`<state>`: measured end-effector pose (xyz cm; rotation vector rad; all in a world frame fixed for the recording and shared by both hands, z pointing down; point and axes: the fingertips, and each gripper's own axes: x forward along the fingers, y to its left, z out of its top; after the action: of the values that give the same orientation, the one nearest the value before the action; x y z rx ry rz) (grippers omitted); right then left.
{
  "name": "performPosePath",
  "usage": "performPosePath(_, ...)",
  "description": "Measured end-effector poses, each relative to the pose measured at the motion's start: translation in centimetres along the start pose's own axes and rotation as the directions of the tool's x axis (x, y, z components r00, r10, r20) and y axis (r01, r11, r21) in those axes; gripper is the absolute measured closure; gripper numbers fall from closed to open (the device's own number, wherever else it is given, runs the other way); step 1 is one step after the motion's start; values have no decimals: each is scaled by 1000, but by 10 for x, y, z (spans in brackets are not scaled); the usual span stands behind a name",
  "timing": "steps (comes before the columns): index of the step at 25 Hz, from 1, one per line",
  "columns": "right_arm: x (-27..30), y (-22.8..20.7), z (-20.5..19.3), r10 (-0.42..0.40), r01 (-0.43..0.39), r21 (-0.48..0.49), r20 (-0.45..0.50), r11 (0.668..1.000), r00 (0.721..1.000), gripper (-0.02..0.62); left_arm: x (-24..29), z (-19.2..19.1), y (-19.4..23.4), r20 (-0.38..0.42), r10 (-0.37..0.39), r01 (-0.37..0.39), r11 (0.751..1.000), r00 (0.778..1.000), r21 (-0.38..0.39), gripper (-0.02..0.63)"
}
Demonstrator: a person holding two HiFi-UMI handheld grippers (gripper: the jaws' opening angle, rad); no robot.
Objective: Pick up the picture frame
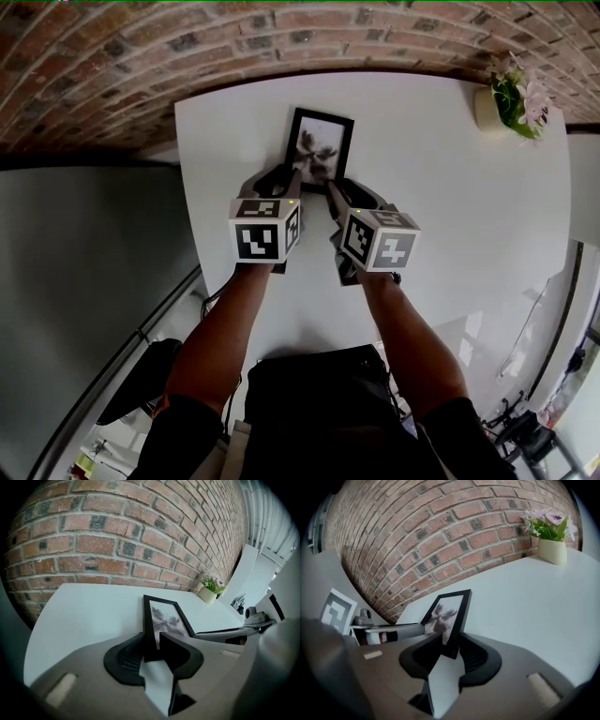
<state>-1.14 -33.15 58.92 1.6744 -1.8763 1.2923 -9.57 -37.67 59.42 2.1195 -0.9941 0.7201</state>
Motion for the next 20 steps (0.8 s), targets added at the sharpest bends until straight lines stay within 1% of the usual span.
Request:
performPosePath(5,-7,4,-1,17,-16,-24,27,1000,999,485,-9,-4,-4,29,8,-7,1000,1000,-9,511)
performPosePath(10,-29,4,-2,11,-10,-18,78,1000,997,485,-23,-1,-22,68,3,-5,1000,998,19,515)
performPosePath(16,-76,-9,0,-13,17,-22,148,1000,989,489,-43,0,-66,125,-25,19,999,992,44,515)
performPosePath(20,-115,-18,3,-36,44,-32,223,999,974,492,-58,5,-101,166,-65,53,996,984,74,518)
